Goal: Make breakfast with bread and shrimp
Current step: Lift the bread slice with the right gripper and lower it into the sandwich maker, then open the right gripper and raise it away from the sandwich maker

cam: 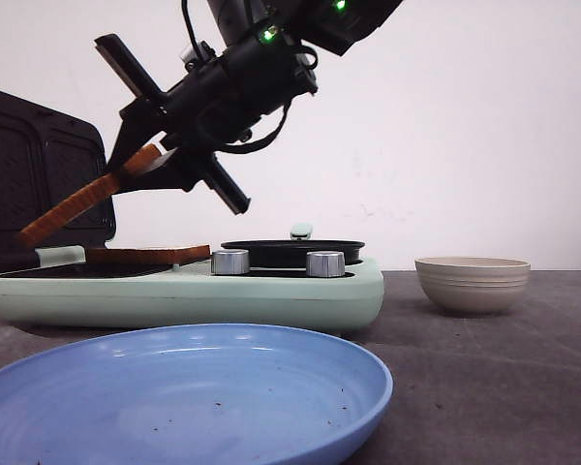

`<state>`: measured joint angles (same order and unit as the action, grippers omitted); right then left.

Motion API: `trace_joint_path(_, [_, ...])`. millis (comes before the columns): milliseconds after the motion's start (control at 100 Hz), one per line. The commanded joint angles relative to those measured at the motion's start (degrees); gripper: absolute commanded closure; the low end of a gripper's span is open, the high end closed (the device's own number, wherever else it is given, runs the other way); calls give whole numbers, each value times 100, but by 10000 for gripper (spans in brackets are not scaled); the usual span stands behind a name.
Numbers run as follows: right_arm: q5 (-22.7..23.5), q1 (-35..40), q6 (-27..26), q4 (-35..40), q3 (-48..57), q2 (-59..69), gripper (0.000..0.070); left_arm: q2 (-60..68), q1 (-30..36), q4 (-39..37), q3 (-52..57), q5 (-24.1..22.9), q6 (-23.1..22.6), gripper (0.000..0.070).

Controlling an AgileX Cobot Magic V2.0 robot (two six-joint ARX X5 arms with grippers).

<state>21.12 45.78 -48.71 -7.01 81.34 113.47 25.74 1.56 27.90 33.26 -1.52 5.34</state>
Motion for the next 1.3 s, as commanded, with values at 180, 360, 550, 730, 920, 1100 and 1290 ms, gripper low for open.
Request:
trace_joint_path(180, [-72, 151, -208, -37, 129, 321, 700, 4, -11, -42, 20, -2, 33, 22])
trace_joint_path(360, [-214, 188, -195, 83, 129, 343, 700, 4, -11, -42, 20, -4, 33, 22])
trace_joint_path(550, [-369, 249, 116, 238, 129, 343, 450, 4, -11, -44, 20, -2, 31, 22])
trace_joint_path(730, [-363, 247, 208, 352, 129, 343, 268, 4, -11, -44, 20, -4, 31, 22])
trace_joint_path(920, [-389, 245, 308, 367, 129, 343, 266, 4, -11, -44, 20, -4, 28, 22])
trace_joint_path(1100, [-452, 197, 417, 470, 131, 341, 265, 4, -9, -44, 20, -4, 28, 22])
trace_joint_path(1290, [-468, 155, 686, 916, 310, 341, 265, 4, -9, -44, 20, -2, 28, 22])
